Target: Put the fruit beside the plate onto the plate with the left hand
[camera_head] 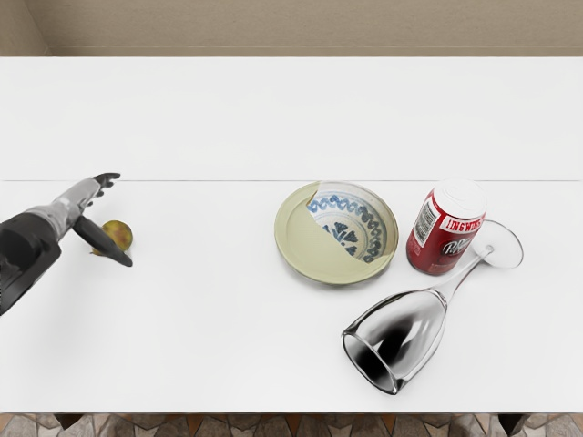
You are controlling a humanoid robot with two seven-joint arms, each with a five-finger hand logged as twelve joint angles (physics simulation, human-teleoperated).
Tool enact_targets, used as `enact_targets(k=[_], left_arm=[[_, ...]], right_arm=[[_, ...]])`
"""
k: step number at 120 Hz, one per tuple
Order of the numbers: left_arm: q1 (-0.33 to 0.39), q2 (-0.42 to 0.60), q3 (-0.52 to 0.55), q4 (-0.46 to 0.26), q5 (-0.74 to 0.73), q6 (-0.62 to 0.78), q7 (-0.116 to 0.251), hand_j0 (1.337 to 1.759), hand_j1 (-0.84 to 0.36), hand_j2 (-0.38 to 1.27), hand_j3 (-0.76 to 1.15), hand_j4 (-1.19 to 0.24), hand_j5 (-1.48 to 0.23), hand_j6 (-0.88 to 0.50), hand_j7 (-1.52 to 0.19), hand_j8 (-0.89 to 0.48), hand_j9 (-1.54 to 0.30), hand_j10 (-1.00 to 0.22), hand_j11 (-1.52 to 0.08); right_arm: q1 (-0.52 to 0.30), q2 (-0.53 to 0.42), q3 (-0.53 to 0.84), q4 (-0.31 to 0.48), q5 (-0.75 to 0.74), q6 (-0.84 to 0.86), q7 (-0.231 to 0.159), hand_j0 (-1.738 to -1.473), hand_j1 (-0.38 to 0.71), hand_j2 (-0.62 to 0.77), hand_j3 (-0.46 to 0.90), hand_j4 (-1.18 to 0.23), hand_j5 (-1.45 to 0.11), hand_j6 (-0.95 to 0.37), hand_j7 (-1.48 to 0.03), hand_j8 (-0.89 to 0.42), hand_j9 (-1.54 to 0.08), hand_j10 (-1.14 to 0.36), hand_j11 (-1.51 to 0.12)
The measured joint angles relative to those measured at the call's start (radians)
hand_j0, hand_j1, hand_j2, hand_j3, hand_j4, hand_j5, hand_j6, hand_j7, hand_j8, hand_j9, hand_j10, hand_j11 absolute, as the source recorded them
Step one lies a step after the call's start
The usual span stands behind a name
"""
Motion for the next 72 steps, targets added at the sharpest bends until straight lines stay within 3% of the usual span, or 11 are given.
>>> enact_targets(k=[72], left_arm=[[0.018, -0.034, 0.030, 0.010, 0.051, 0.002, -0.002, 1.658, -0.02, 0.06, 0.00, -0.31, -0.40, -0.31, -0.40, -0.31, -0.40, -0.31, -0.40]], right_arm=[[0.000, 0.000, 0.000, 0.000, 0.000, 0.000, 0.000, -1.658, -0.33, 0.00, 0.00, -0.01, -0.02, -0.01, -0.02, -0.01, -0.02, -0.01, -0.02]])
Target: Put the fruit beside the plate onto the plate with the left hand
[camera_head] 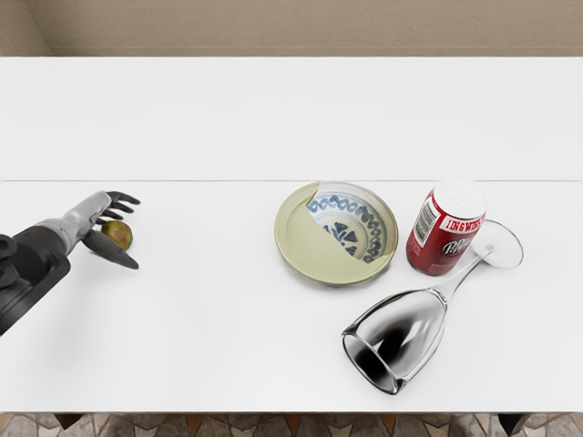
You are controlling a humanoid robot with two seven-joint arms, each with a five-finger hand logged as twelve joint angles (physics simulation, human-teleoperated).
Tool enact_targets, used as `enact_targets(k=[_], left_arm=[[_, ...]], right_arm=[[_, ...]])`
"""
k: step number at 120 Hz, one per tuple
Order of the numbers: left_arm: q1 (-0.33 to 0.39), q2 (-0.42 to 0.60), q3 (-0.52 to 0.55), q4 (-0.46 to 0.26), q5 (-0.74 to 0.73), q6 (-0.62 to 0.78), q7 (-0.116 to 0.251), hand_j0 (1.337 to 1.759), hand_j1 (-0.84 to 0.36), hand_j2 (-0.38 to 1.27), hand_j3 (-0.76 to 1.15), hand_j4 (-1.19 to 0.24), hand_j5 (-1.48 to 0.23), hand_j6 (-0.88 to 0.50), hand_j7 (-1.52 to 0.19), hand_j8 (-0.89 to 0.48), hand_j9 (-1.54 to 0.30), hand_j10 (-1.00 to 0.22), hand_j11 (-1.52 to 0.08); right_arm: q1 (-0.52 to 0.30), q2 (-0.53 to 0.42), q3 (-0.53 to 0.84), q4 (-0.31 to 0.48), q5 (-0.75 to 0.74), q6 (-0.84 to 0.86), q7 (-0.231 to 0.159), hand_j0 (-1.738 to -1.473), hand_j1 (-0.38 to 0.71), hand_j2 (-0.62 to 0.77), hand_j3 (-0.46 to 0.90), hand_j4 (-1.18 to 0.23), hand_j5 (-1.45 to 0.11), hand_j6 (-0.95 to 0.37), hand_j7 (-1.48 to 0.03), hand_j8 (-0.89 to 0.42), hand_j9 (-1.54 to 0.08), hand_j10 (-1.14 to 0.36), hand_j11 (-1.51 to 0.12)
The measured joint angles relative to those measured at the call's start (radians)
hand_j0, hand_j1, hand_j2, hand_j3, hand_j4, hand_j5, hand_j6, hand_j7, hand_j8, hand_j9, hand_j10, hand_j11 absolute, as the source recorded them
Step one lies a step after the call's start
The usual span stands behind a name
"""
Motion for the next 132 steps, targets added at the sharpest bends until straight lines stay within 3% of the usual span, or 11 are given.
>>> enact_targets(k=[59, 94, 132], left_arm=[[0.000, 0.005, 0.005, 0.022, 0.008, 0.000, 0.002, 1.658, -0.22, 0.10, 0.00, -0.48, -0.62, -0.48, -0.62, -0.48, -0.62, -0.48, -0.62], [0.002, 0.005, 0.006, 0.022, 0.010, -0.001, 0.002, 1.656, -0.26, 0.11, 0.00, -0.54, -0.71, -0.54, -0.71, -0.45, -0.72, -0.54, -0.72], [0.003, -0.010, 0.008, 0.024, 0.011, 0.003, 0.004, 1.651, -0.29, 0.13, 0.00, -0.62, -0.74, -0.54, -0.74, -0.41, -0.79, -0.51, -0.80]], right_arm=[[0.000, 0.000, 0.000, 0.000, 0.000, 0.000, 0.000, -1.658, -0.33, 0.00, 0.00, -0.01, -0.02, -0.01, -0.02, -0.01, -0.02, -0.01, -0.02], [0.000, 0.000, 0.000, 0.000, 0.000, 0.000, 0.000, -1.658, -0.33, 0.00, 0.00, -0.01, -0.02, -0.01, -0.02, -0.01, -0.02, -0.01, -0.02], [0.000, 0.000, 0.000, 0.000, 0.000, 0.000, 0.000, -1.658, -0.33, 0.00, 0.00, -0.01, -0.02, -0.01, -0.02, -0.01, -0.02, -0.01, -0.02]])
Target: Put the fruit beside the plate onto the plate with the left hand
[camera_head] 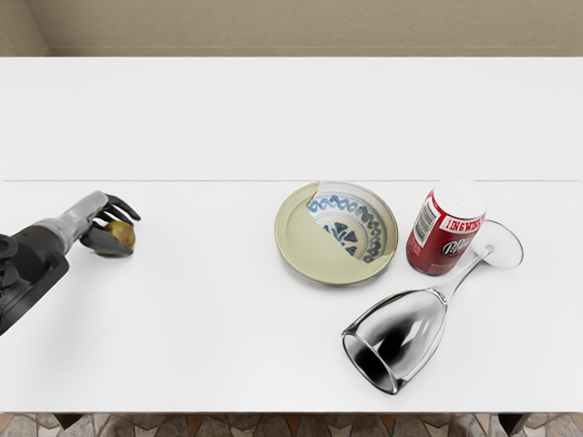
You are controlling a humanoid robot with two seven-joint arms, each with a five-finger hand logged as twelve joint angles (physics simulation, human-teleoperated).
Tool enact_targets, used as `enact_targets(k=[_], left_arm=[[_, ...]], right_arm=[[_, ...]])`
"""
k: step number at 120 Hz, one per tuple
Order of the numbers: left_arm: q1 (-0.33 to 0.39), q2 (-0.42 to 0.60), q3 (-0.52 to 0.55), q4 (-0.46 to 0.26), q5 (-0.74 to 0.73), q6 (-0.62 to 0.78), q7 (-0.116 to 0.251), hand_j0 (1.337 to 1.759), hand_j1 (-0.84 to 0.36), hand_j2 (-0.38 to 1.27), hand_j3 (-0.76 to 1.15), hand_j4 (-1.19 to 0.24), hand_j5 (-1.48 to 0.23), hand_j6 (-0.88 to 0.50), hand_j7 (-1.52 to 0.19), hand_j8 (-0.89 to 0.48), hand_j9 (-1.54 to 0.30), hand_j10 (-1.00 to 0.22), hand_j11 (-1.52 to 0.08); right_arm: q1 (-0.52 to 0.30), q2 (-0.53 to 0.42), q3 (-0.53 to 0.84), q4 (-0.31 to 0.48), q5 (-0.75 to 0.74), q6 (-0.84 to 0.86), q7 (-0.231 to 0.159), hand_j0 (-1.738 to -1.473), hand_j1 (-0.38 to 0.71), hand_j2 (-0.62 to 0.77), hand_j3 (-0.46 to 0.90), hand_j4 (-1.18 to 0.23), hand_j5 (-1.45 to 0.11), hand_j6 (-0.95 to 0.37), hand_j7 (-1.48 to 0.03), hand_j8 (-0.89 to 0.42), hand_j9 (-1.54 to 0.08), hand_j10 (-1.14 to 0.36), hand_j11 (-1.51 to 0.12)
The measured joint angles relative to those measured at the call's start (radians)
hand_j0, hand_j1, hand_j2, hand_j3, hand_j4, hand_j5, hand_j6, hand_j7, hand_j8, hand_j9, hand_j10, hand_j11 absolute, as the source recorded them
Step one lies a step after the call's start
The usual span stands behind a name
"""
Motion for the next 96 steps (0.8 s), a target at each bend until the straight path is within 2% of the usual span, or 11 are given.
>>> enact_targets(k=[5, 26, 45, 96], left_arm=[[0.001, -0.005, 0.000, 0.002, 0.001, 0.002, 0.000, 1.650, -0.28, 0.10, 0.00, -0.64, -0.72, -0.54, -0.73, -0.41, -0.79, -0.51, -0.81], [-0.009, -0.004, 0.006, 0.006, -0.005, -0.001, 0.003, 1.651, -0.28, 0.20, 0.00, -0.65, -0.77, -0.56, -0.78, -0.42, -0.84, -0.55, -0.85], [-0.035, -0.004, 0.007, 0.001, -0.008, -0.003, 0.017, 1.653, -0.27, 0.22, 0.00, -0.64, -0.82, -0.56, -0.82, -0.44, -0.85, -0.56, -0.85], [-0.142, -0.064, 0.001, -0.010, -0.013, -0.002, 0.023, 1.656, -0.28, 0.35, 0.00, -0.64, -0.85, -0.60, -0.84, -0.48, -0.85, -0.60, -0.85]], right_arm=[[0.000, 0.000, 0.000, 0.000, 0.000, 0.000, 0.000, -1.658, -0.33, 0.00, 0.00, -0.01, -0.02, -0.01, -0.02, -0.01, -0.02, -0.01, -0.02], [0.000, 0.000, 0.000, 0.000, 0.000, 0.000, 0.000, -1.658, -0.33, 0.00, 0.00, -0.01, -0.02, -0.01, -0.02, -0.01, -0.02, -0.01, -0.02], [0.000, 0.000, 0.000, 0.000, 0.000, 0.000, 0.000, -1.658, -0.33, 0.00, 0.00, -0.01, -0.02, -0.01, -0.02, -0.01, -0.02, -0.01, -0.02], [0.000, 0.000, 0.000, 0.000, 0.000, 0.000, 0.000, -1.658, -0.33, 0.00, 0.00, -0.01, -0.02, -0.01, -0.02, -0.01, -0.02, -0.01, -0.02]])
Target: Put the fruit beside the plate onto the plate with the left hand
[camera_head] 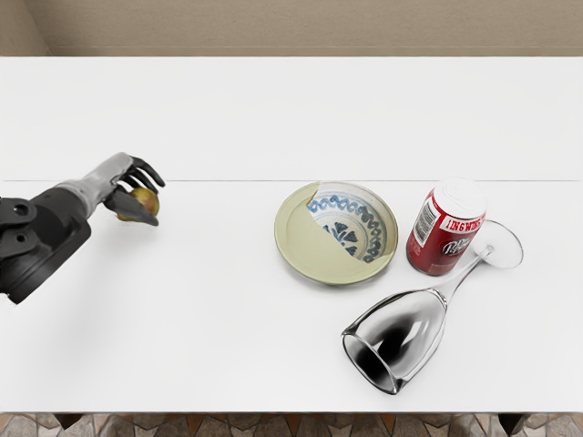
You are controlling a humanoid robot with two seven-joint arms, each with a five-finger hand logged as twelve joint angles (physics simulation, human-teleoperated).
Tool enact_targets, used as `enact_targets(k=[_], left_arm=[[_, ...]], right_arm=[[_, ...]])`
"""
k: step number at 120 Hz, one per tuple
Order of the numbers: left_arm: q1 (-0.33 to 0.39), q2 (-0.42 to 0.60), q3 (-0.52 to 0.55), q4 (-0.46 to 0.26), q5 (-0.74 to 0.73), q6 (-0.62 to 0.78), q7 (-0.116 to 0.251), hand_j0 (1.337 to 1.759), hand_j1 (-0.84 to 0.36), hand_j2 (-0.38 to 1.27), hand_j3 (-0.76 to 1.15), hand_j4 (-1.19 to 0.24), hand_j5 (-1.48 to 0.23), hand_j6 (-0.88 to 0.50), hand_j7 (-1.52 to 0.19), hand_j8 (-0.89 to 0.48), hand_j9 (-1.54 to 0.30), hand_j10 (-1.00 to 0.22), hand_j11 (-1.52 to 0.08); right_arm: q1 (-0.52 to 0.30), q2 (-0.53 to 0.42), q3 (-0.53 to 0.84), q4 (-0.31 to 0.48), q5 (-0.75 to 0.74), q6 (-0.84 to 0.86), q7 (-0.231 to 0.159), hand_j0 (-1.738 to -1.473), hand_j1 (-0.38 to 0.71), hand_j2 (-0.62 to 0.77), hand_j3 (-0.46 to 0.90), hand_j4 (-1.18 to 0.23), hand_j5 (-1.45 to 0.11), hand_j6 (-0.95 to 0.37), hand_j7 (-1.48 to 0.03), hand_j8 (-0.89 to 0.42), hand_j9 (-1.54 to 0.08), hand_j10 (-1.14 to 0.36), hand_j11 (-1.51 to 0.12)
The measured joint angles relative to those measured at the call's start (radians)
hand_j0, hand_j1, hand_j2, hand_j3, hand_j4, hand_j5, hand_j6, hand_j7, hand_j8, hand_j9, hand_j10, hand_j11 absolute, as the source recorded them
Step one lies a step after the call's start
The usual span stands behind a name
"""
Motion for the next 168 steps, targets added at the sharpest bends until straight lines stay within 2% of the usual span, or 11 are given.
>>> enact_targets(k=[24, 37, 87, 120, 168], left_arm=[[-0.050, -0.063, -0.006, -0.001, -0.003, 0.000, 0.000, 1.657, -0.30, 0.42, 0.00, -0.63, -0.85, -0.61, -0.85, -0.48, -0.85, -0.61, -0.85], [-0.072, -0.101, -0.009, -0.001, -0.006, -0.001, 0.002, 1.657, -0.30, 0.41, 0.00, -0.63, -0.85, -0.61, -0.85, -0.48, -0.85, -0.60, -0.85], [-0.128, -0.248, -0.039, -0.001, -0.009, 0.000, 0.068, 1.656, -0.34, 0.49, 0.00, -0.63, -0.86, -0.60, -0.86, -0.47, -0.85, -0.58, -0.85], [-0.154, -0.352, -0.061, 0.000, -0.013, 0.000, 0.106, 1.657, -0.32, 0.45, 0.00, -0.63, -0.86, -0.61, -0.86, -0.48, -0.86, -0.60, -0.85], [-0.162, -0.467, -0.074, 0.008, -0.012, 0.000, 0.126, 1.657, -0.31, 0.43, 0.00, -0.64, -0.86, -0.62, -0.86, -0.48, -0.86, -0.60, -0.85]], right_arm=[[0.000, 0.000, 0.000, 0.000, 0.000, 0.000, 0.000, -1.658, -0.33, 0.00, 0.00, -0.01, -0.02, -0.01, -0.02, -0.01, -0.02, -0.01, -0.02], [0.000, 0.000, 0.000, 0.000, 0.000, 0.000, 0.000, -1.658, -0.33, 0.00, 0.00, -0.01, -0.02, -0.01, -0.02, -0.01, -0.02, -0.01, -0.02], [0.000, 0.000, 0.000, 0.000, 0.000, 0.000, 0.000, -1.658, -0.33, 0.00, 0.00, -0.01, -0.02, -0.01, -0.02, -0.01, -0.02, -0.01, -0.02], [0.000, 0.000, 0.000, 0.000, 0.000, 0.000, 0.000, -1.658, -0.33, 0.00, 0.00, -0.01, -0.02, -0.01, -0.02, -0.01, -0.02, -0.01, -0.02], [0.000, 0.000, 0.000, 0.000, 0.000, 0.000, 0.000, -1.658, -0.33, 0.00, 0.00, -0.01, -0.02, -0.01, -0.02, -0.01, -0.02, -0.01, -0.02]])
